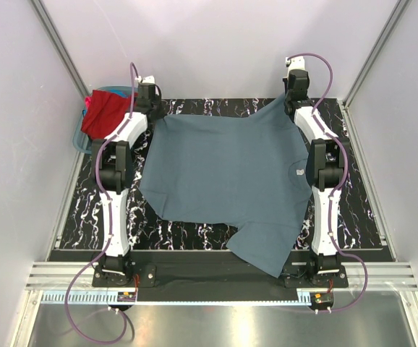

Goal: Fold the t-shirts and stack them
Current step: Fold the tshirt

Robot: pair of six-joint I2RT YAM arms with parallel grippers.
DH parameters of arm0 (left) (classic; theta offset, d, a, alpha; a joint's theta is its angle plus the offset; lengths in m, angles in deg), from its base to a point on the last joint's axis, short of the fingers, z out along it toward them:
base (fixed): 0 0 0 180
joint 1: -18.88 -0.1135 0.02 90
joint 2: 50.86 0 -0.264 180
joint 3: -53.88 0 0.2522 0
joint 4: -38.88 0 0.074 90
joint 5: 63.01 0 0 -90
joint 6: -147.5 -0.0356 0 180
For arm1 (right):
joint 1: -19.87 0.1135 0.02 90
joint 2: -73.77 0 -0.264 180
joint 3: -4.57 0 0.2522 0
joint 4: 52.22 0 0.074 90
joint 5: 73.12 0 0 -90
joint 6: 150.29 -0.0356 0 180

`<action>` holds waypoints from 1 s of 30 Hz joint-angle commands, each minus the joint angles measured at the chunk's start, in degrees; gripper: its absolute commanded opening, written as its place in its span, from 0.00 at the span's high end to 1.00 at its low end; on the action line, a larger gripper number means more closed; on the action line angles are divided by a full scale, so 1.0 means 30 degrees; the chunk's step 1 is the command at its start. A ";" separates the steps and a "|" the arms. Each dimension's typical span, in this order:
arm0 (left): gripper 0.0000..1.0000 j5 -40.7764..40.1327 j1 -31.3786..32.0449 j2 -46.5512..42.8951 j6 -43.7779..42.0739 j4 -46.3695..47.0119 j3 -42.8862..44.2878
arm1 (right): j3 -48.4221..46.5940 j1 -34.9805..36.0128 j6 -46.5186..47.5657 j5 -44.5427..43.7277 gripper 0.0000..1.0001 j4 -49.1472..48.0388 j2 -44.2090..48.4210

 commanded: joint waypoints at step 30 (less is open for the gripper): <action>1.00 0.4137 -0.1223 -0.2428 -0.2484 0.1914 -0.1967 | 0.6221 -0.0141 0.0045 0.0237 1.00 -0.0533 0.6720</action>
